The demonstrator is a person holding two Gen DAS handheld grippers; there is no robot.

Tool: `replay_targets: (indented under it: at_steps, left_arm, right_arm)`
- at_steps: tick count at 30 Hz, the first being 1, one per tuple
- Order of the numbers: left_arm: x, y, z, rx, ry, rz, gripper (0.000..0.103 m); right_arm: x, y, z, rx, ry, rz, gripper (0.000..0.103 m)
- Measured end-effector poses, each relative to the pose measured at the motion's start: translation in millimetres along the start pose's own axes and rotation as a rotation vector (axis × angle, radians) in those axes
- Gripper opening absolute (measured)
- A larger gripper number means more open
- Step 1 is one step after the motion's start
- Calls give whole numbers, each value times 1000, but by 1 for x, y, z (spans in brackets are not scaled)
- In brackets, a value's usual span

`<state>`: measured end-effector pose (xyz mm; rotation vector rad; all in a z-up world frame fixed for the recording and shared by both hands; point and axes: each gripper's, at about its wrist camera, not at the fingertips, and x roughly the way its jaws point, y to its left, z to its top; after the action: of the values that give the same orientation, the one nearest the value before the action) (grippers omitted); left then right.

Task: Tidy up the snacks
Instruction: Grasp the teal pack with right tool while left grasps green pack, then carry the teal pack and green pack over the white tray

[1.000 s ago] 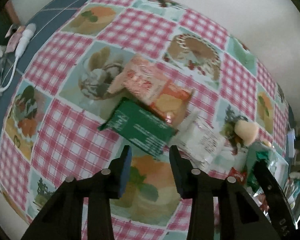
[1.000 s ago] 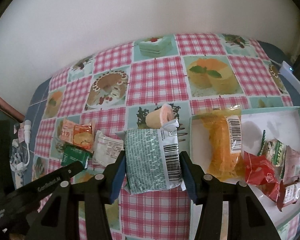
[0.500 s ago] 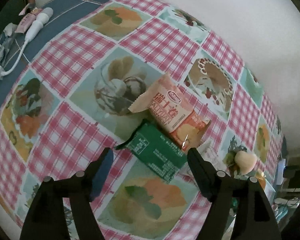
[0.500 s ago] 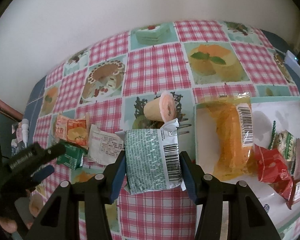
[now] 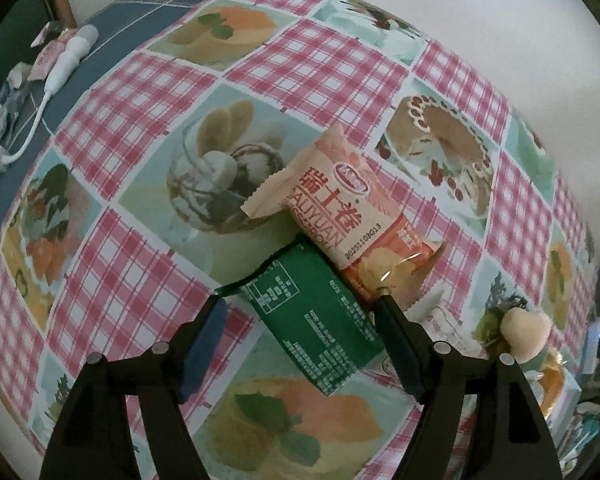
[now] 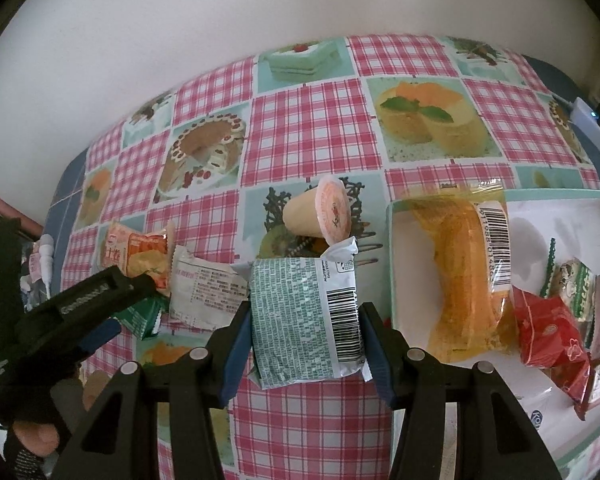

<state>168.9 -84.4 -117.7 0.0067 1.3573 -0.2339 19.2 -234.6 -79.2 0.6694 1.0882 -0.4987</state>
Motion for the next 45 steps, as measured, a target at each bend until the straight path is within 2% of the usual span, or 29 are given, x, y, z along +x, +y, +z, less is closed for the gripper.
replay_targets:
  at_steps: [3,5,6,8,10,16,29,35,45]
  left_arm:
    - [3,-12,0,33,-3,33,74]
    - [0,-17,-4,49,0,28,54]
    - [-2,-20,-5,56,5,31,48]
    - [-4,-27,-7,82,4,53,45]
    - [-5,-28,-7,78,16,43,42]
    - [-28,-22,-4,57,11,13,42]
    - [-113,-20,0,92,-151,-58,42]
    - [-126,-55,-15,169,-171,-111,42]
    - [-129,-121,-51,323,-143,-161,42]
  right_arm:
    - [0,0,0,0,1,0,55]
    - [0,0,0,1,2,-1,55]
    - [0,0,0,2,2,-1,55]
    - [-3,-1,1,1,-4,0,55]
    - [-7,0,1,-1,-15,2,55]
    - [-26,1,6,-3,-57,15,55]
    - [-64,-10,12,28,-126,21,55]
    - [-75,-39,19,89,-138,-3,55]
    - [-99,-114,27,232,-173,-59,55]
